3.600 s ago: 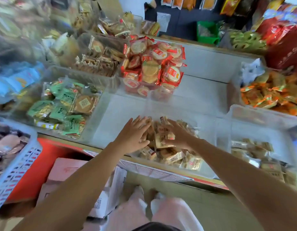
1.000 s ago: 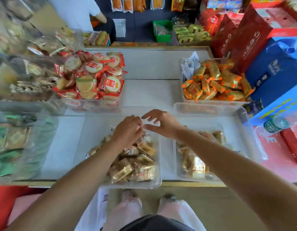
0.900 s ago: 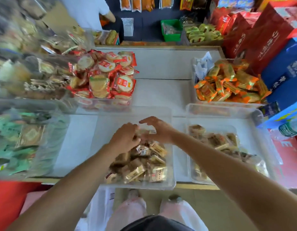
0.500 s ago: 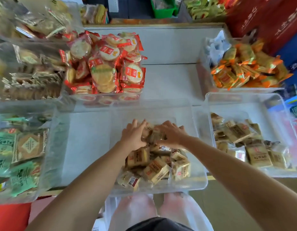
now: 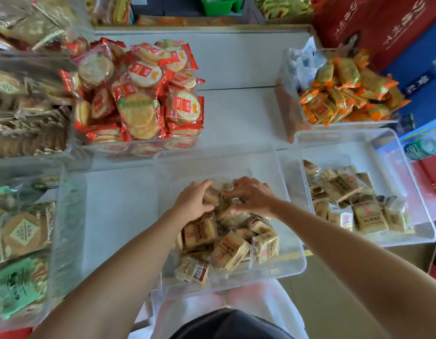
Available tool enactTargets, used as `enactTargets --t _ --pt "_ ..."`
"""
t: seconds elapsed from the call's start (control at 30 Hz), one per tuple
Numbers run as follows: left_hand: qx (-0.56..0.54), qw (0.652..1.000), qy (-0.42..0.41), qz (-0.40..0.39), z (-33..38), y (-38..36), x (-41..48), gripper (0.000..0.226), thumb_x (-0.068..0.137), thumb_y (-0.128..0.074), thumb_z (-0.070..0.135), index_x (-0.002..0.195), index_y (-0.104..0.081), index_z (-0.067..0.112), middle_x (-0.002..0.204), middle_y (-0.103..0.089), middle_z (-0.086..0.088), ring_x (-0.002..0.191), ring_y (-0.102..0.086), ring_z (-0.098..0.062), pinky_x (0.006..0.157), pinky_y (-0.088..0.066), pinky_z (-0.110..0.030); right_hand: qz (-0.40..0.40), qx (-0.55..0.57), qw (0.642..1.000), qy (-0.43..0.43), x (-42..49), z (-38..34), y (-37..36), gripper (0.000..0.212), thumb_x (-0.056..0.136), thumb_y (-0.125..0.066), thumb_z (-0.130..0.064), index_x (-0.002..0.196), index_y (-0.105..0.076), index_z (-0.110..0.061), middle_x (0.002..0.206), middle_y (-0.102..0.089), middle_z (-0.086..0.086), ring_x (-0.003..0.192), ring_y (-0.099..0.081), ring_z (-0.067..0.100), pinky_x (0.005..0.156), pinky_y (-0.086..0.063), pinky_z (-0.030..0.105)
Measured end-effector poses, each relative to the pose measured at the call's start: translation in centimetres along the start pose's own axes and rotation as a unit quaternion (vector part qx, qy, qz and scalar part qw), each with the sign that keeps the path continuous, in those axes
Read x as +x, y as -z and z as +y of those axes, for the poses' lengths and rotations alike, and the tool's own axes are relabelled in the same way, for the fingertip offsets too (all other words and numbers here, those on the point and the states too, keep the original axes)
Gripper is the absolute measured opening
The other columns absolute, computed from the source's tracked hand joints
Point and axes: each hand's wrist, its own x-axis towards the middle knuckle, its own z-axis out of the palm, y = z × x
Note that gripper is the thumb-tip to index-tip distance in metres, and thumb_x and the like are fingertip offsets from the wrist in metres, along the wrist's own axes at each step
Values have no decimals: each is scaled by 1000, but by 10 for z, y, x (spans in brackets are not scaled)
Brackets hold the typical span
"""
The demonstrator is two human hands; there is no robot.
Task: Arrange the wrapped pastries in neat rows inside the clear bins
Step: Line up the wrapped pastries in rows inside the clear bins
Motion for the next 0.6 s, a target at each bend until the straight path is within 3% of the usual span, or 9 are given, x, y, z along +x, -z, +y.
enactTargets --t 0.1,0.2,0.27,0.37,0.5,0.6 --pt "-27 999 15 -20 0 -3 -2 47 88 -68 27 132 -51 24 123 -50 -12 106 -55 -28 92 -43 -32 3 28 1000 -10 0 -1 -1 37 81 -65 -49 117 -60 -44 141 -40 -6 131 -34 16 106 -24 46" --pt "-49 998 21 -34 1 -5 -1 41 90 -66 26 128 -52 24 121 -60 -5 103 -58 -24 85 -45 -32 -25 32 999 -13 -1 -5 4 39 83 -64 -45 122 -58 -42 145 -41 -3 134 -32 18 110 -23 50" --pt "-83 996 29 -22 0 -3 -2 40 89 -67 22 127 -55 23 122 -61 -2 105 -59 -23 87 -45 -32 -14 83 996 -25 -3 -7 7 32 84 -66 -37 115 -64 -36 132 -52 -5 125 -41 18 104 -31 43" --pt "-93 995 22 -9 -3 -3 -6 41 87 -69 15 126 -57 21 125 -61 0 111 -58 -23 90 -44 -32 18 151 988 -23 -7 -9 7 19 80 -71 -30 99 -71 -33 110 -51 -12 112 -44 13 100 -35 41" --pt "-83 996 19 -17 -1 -3 -9 49 83 -70 9 128 -56 23 125 -59 -4 112 -56 -24 88 -45 -32 -15 104 994 -12 -6 -13 7 24 83 -68 -30 107 -69 -27 117 -53 -3 111 -40 12 99 -33 40" --pt "-49 993 48 -100 3 4 -13 70 77 -69 0 137 -45 28 122 -52 -8 95 -57 -24 71 -48 -31 -8 125 992 -12 -6 -14 7 19 81 -70 -27 100 -72 -25 100 -55 -14 103 -48 12 91 -40 37"
